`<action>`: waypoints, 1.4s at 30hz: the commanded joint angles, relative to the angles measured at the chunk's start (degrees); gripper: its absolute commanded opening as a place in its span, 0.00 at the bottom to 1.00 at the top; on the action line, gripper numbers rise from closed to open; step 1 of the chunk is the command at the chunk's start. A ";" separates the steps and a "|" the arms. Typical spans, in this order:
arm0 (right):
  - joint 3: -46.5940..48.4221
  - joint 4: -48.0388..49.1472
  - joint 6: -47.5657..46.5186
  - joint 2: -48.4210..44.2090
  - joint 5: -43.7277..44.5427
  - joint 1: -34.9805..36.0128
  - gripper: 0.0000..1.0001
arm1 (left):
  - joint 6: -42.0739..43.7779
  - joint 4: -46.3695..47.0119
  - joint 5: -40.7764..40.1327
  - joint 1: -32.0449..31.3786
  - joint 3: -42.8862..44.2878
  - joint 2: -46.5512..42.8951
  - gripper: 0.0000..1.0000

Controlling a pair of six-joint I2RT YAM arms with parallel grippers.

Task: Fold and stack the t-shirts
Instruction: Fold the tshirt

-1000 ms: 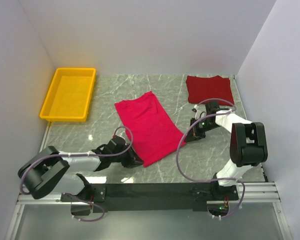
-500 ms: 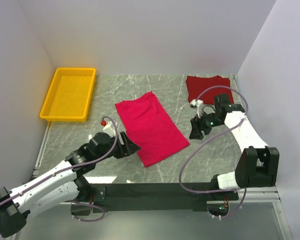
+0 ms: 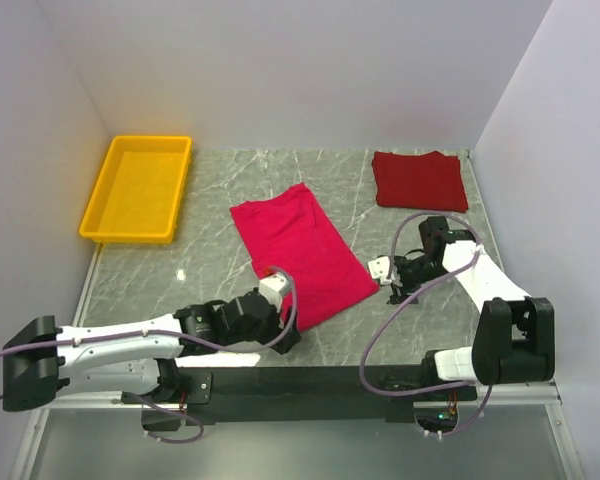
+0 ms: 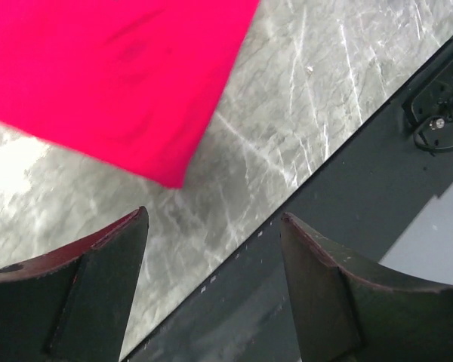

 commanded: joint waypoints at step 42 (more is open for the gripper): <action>12.15 -0.24 2.05 18.19 11.38 12.74 0.54 | -2.87 4.34 -17.19 -8.45 5.66 21.30 0.58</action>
